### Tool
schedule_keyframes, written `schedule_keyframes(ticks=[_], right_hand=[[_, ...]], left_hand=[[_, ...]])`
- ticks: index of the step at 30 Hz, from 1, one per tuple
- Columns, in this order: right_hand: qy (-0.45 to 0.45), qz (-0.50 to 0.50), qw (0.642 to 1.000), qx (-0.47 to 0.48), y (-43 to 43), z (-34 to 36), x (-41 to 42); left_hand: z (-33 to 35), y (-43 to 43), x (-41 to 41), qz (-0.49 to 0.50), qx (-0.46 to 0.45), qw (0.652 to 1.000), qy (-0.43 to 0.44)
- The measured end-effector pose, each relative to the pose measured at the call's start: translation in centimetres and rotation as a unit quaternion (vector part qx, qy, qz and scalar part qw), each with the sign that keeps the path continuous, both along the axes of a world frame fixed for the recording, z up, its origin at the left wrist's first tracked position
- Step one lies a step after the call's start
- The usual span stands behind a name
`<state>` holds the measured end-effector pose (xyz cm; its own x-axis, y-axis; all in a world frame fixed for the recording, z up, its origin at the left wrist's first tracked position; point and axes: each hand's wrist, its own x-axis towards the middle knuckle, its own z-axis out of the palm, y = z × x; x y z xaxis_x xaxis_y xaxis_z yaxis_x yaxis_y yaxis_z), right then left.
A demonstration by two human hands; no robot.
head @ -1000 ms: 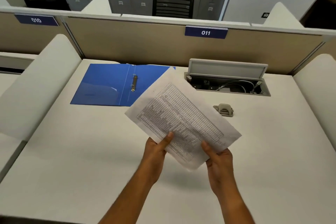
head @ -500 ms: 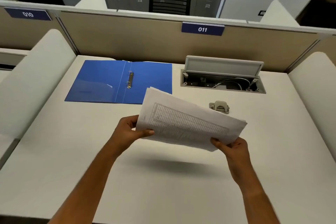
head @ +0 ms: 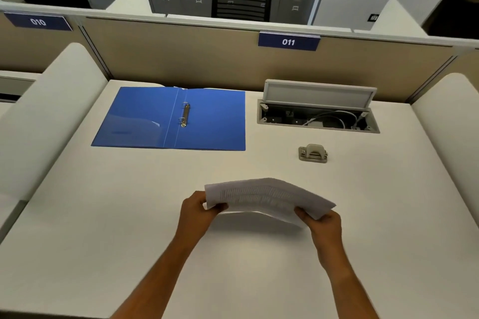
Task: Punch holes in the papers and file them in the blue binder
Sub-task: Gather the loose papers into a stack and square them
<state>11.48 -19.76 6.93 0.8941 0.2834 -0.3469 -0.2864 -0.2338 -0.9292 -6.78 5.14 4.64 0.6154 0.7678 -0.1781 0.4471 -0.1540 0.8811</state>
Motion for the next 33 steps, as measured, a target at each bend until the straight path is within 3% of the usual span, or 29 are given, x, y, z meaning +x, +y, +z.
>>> schedule_keyframes(ticks=[5,8,12,16,26,30,33], right_hand=[[0.021,-0.012,1.0,0.013,-0.8,-0.2,-0.1],[0.024,-0.002,1.0,-0.007,-1.0,-0.5,-0.6],[0.017,-0.013,1.0,-0.011,-1.0,-0.4,-0.4],[0.013,-0.011,1.0,-0.018,-0.8,-0.4,-0.5],[0.027,-0.006,1.0,-0.004,-1.7,0.4,-0.2],[-0.069,0.034,0.997,0.013,-4.2,3.8,2.0],[-0.218,0.105,0.967,-0.081,-5.1,7.7,3.9]], left_hand=[[-0.5,-0.7,0.1,-0.001,0.01,1.0,0.007],[-1.5,-1.0,0.1,-0.043,0.028,0.997,0.061],[-2.0,-1.2,-0.1,-0.042,0.002,0.999,0.011],[-2.1,-1.5,0.3,-0.011,-0.018,0.999,0.043],[-0.2,-1.4,0.7,-0.015,-0.05,0.999,-0.006],[3.4,0.2,1.2,-0.103,0.012,0.995,-0.01],[6.3,2.1,2.8,-0.203,0.086,0.974,0.043]])
